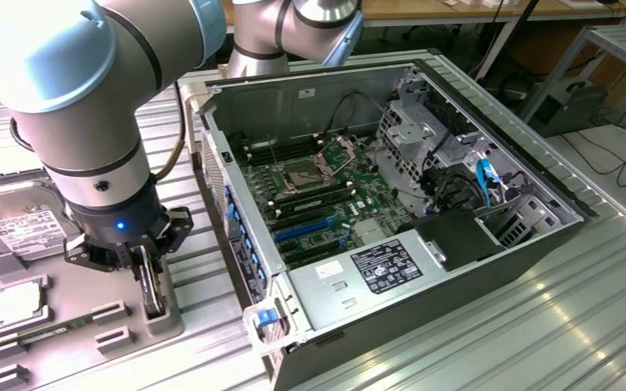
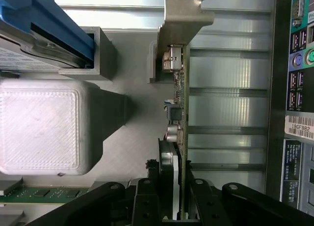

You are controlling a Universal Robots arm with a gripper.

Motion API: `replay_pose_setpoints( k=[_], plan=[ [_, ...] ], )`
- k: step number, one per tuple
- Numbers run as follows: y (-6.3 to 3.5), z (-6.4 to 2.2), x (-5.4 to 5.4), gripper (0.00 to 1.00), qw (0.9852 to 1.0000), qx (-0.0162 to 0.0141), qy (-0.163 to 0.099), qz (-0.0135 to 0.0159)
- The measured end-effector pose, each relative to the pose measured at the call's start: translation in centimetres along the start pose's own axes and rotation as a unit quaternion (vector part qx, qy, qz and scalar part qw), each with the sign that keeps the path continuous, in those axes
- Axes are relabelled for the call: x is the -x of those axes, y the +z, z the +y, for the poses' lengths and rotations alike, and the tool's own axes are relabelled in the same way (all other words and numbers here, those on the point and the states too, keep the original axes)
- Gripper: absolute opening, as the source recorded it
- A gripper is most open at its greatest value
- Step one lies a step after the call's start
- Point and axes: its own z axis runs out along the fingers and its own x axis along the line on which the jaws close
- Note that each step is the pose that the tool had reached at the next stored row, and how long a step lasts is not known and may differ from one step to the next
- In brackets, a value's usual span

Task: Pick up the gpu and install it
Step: 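Pick up the gpu and move the gpu toward the slot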

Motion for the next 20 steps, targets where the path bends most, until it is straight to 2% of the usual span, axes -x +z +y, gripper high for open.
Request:
replay_pose_setpoints(
  k=[3,9,20],
  plan=[
    [-0.02,0.0,0.0,0.28,1.0,0.0,0.0,-0.0001],
    [-0.76,0.01,0.0,0.28,1.0,0.0,0.0,0.0],
    [-3.41,0.03,0.0,0.28,1.0,0.0,0.0,0.0]
  ],
)
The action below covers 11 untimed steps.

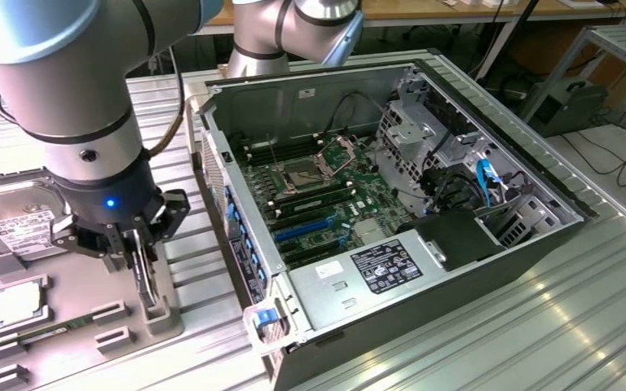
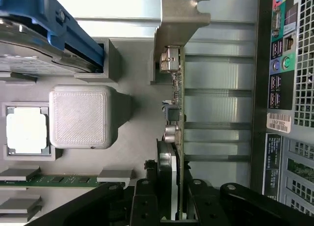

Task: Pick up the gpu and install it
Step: 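Pick up the gpu and move the gpu toward the slot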

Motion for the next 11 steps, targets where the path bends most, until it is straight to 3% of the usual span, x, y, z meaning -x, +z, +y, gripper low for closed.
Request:
replay_pose_setpoints(
  k=[8,11],
  plan=[
    [-2.14,0.02,0.0,0.28,1.0,0.0,0.0,0.0],
    [-3.53,0.03,0.1,0.28,1.0,0.0,0.0,0.0]
  ],
)
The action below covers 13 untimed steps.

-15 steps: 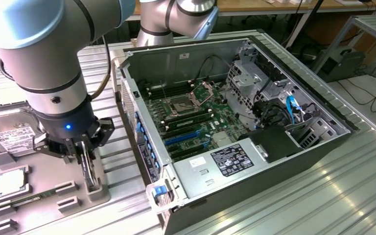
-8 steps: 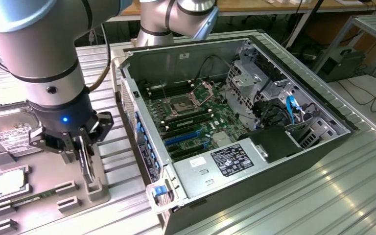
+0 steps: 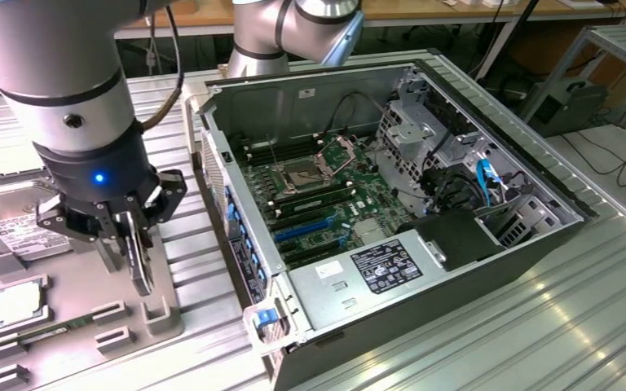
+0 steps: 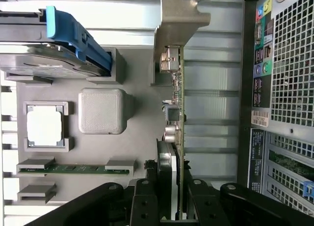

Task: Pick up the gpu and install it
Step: 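Pick up the gpu and move the gpu toward the slot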

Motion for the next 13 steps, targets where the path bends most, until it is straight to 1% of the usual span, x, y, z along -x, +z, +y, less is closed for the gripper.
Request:
replay_pose_setpoints(
  k=[2,10,13],
  plan=[
    [-1.06,0.01,0.0,0.28,1.0,0.0,0.0,0.0],
    [-4.18,0.04,0.1,0.28,1.0,0.0,0.0,0.0],
    [-5.61,0.05,0.1,0.28,1.0,0.0,0.0,0.0]
  ],
)
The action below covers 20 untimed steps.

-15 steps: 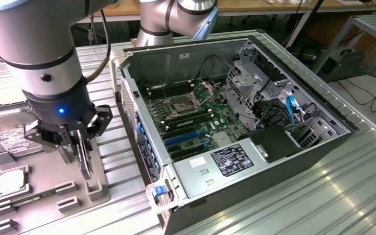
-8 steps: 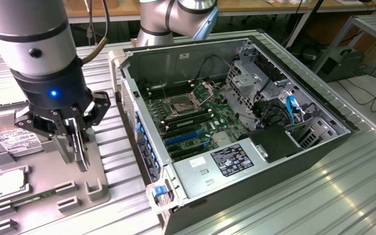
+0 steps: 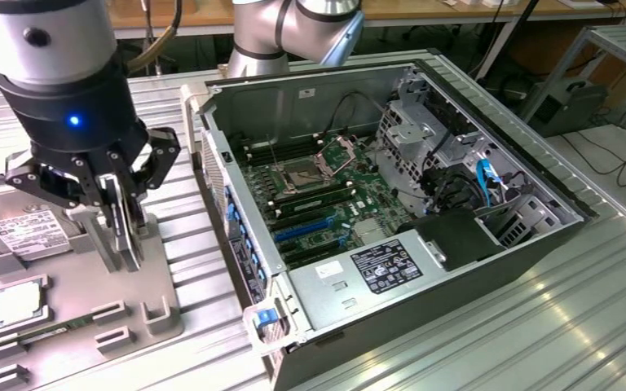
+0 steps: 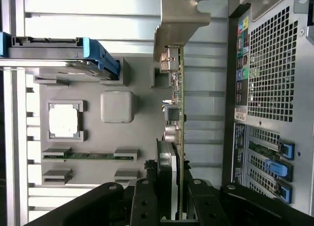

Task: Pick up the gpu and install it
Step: 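Pick up the gpu and move the gpu toward the slot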

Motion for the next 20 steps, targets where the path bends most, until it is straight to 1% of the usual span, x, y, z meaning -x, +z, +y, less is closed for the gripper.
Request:
replay_pose_setpoints(
  k=[4,12,18,19,20],
  plan=[
    [-1.74,0.02,0.0,0.28,1.0,0.0,0.0,0.0],
    [-4.49,0.04,0.1,0.28,1.0,0.0,0.0,-0.0001],
    [-6.77,0.07,0.1,0.28,1.0,0.0,0.0,0.0],
    [-7.52,0.07,0.1,0.28,1.0,0.0,0.0,0.0],
    [-7.88,0.08,0.1,0.28,1.0,0.0,0.0,0.0]
  ],
)
